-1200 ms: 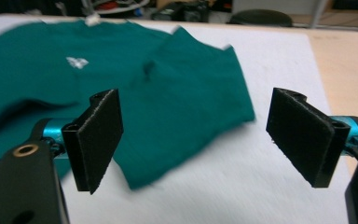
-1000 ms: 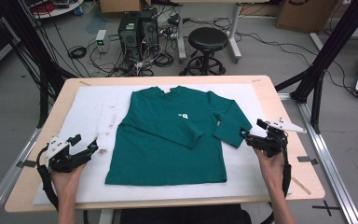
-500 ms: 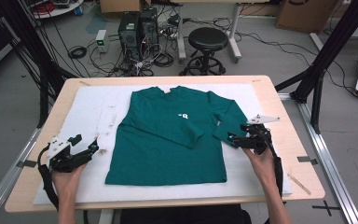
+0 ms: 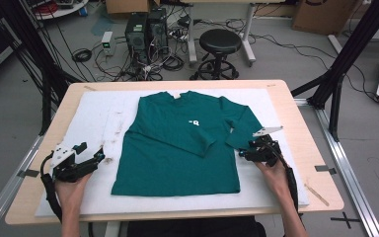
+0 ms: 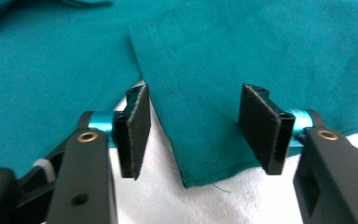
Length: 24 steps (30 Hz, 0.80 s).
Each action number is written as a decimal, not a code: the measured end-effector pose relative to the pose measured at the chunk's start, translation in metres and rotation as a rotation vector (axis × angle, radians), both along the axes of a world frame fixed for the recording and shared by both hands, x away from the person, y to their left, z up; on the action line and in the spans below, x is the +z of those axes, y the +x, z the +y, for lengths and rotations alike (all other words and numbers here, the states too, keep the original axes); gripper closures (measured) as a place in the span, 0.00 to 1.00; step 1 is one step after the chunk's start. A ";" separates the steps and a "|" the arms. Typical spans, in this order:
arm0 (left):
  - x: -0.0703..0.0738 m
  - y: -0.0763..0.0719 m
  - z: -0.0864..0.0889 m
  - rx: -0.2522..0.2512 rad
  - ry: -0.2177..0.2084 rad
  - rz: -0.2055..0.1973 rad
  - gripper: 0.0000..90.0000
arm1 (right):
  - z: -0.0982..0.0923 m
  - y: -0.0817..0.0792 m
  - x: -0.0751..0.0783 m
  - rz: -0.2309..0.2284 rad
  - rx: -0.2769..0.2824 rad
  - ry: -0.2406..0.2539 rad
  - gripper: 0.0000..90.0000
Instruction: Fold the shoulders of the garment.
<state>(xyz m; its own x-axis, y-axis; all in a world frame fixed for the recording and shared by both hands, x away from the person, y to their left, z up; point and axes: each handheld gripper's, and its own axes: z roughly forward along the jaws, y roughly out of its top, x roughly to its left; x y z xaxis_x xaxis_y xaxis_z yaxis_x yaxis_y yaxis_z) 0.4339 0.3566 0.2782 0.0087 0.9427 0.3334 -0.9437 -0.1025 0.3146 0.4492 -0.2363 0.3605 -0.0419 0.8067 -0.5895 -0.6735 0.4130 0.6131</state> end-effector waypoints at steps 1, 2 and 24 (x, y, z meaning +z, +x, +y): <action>0.000 0.000 0.000 0.000 0.000 0.000 0.32 | 0.000 0.000 0.000 -0.004 -0.003 0.002 0.54; 0.000 0.000 0.000 0.003 0.000 0.001 0.32 | 0.000 0.000 0.000 -0.006 -0.007 0.004 0.55; 0.001 0.000 -0.001 0.016 0.001 0.012 0.32 | -0.008 0.001 -0.001 -0.034 0.025 0.069 0.95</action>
<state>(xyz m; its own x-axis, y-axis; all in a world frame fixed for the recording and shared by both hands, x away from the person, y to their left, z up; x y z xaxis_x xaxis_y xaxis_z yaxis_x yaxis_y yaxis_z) 0.4339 0.3551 0.2793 -0.0020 0.9424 0.3346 -0.9382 -0.1175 0.3256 0.4500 -0.2446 0.3592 -0.0433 0.8446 -0.5337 -0.7038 0.3533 0.6163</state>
